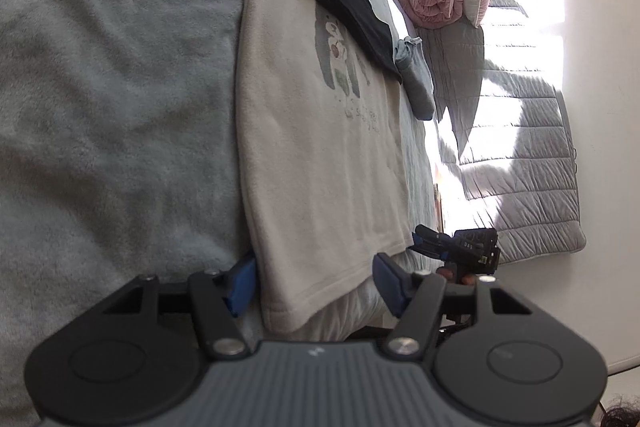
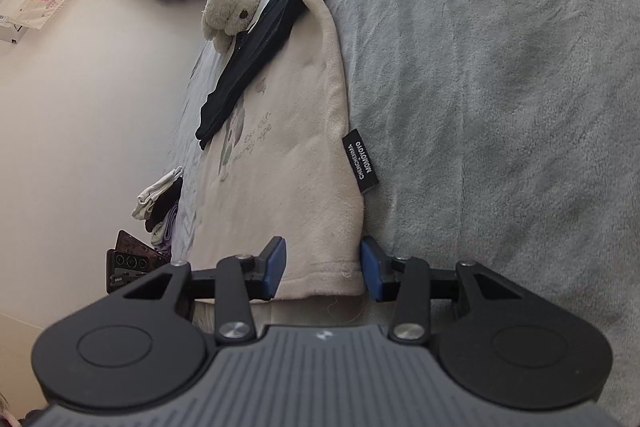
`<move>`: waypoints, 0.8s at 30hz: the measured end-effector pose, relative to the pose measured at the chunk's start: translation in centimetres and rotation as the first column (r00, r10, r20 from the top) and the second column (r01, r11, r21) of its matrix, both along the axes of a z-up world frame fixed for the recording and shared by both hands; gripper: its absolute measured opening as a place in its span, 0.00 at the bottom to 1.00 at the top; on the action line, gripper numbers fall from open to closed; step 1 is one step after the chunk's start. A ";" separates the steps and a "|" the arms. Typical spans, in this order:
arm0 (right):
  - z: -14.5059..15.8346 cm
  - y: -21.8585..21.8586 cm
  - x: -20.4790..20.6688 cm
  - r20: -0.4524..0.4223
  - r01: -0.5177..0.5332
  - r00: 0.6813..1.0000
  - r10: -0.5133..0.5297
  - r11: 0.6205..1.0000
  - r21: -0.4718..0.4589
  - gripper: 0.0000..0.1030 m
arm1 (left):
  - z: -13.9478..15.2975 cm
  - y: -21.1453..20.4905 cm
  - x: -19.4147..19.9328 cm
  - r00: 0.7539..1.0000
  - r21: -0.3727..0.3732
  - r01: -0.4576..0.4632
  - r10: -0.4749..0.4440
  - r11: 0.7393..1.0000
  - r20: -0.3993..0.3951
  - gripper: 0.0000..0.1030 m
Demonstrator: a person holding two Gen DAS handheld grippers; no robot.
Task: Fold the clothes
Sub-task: 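Grasp the beige sweatshirt hem with both grippers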
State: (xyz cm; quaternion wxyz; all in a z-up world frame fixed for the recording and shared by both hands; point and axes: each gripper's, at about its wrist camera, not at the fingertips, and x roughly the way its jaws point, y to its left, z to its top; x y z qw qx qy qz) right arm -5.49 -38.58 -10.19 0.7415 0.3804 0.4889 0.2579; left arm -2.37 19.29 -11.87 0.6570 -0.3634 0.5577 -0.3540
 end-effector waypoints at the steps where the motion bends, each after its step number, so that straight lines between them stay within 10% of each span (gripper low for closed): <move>1: 0.0 0.2 0.0 0.003 -0.006 1.000 0.006 1.000 0.001 0.42 | -0.1 -0.2 0.0 1.000 -0.007 0.005 -0.005 1.000 -0.001 0.61; 9: -0.5 1.5 0.4 0.009 -0.044 0.999 0.044 0.999 0.025 0.40 | -0.3 -1.1 -0.3 0.999 -0.011 0.032 -0.032 0.999 0.019 0.50; 14: -0.8 1.3 0.2 -0.017 -0.030 0.999 0.031 0.999 0.035 0.20 | -1.0 -0.6 -0.6 0.999 0.017 0.017 -0.016 1.000 -0.040 0.10; 24: 1.2 0.9 0.4 0.085 0.004 0.996 -0.015 0.993 0.120 0.18 | 0.5 1.1 -0.8 0.998 -0.143 -0.046 0.051 0.989 0.031 0.07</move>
